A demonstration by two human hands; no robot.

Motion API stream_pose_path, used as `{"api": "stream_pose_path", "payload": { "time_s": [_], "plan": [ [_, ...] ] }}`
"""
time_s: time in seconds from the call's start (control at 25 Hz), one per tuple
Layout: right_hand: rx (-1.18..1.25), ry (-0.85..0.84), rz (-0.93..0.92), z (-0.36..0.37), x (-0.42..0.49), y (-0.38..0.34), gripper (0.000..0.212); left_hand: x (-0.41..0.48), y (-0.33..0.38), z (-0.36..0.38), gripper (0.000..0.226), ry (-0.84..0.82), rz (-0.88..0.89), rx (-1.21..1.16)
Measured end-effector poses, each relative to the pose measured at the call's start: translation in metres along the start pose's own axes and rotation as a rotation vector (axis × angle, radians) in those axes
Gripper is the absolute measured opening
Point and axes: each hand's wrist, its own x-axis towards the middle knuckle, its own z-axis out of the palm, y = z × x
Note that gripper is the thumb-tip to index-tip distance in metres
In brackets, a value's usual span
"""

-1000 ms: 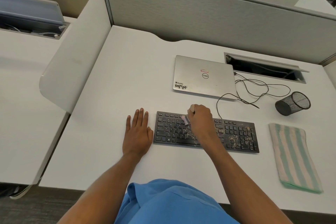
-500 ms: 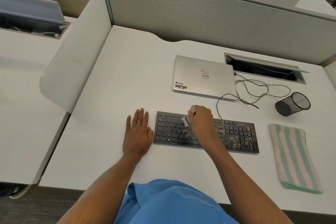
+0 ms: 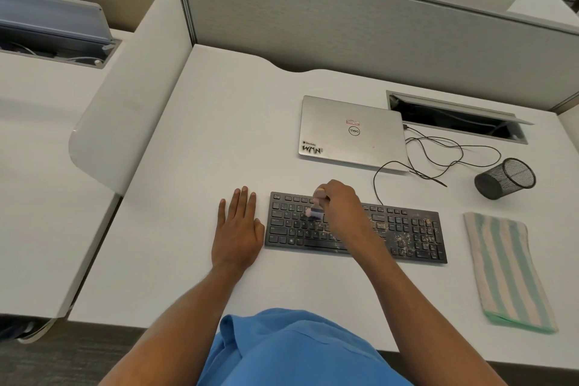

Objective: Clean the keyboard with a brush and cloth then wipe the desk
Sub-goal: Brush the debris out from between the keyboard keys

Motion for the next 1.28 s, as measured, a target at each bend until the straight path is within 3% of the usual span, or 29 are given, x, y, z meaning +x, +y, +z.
{"api": "stream_pose_path", "payload": {
  "time_s": [0.12, 0.2, 0.24, 0.44, 0.6, 0.72, 0.8, 0.92, 1.2, 1.28],
  "plan": [
    [-0.146, 0.038, 0.049, -0.010, 0.003, 0.011, 0.017, 0.000, 0.000, 0.001, 0.068, 0.006, -0.002, 0.000],
    [-0.363, 0.064, -0.023, -0.016, 0.005, 0.010, 0.018, 0.000, -0.001, 0.002, 0.068, 0.009, 0.001, -0.002],
    [-0.359, 0.064, -0.068, -0.014, 0.005, 0.006, 0.018, 0.000, -0.001, 0.002, 0.068, 0.008, 0.002, -0.003],
    [0.131, -0.136, 0.046, 0.010, 0.014, -0.007, 0.025, 0.001, -0.001, 0.002, 0.067, 0.000, 0.001, 0.002],
    [-0.098, -0.060, 0.123, 0.000, 0.017, 0.008, 0.036, 0.001, -0.001, 0.002, 0.067, 0.006, 0.002, -0.003],
    [-0.489, 0.084, -0.048, -0.009, 0.007, 0.012, 0.038, 0.001, -0.001, 0.002, 0.067, 0.005, 0.004, -0.003],
    [-0.456, 0.155, -0.163, -0.005, 0.002, 0.009, 0.039, 0.000, -0.001, 0.002, 0.067, 0.006, 0.003, -0.006],
    [-0.391, 0.218, -0.161, 0.008, -0.002, 0.005, 0.032, 0.000, -0.001, 0.001, 0.068, 0.001, -0.001, -0.008],
    [-0.567, 0.096, -0.097, 0.005, -0.004, 0.012, 0.020, 0.000, -0.001, 0.002, 0.068, -0.001, 0.001, -0.002],
    [-0.644, 0.171, -0.093, -0.001, -0.005, 0.006, 0.020, 0.001, -0.001, 0.002, 0.068, 0.005, 0.003, -0.003]
  ]
}}
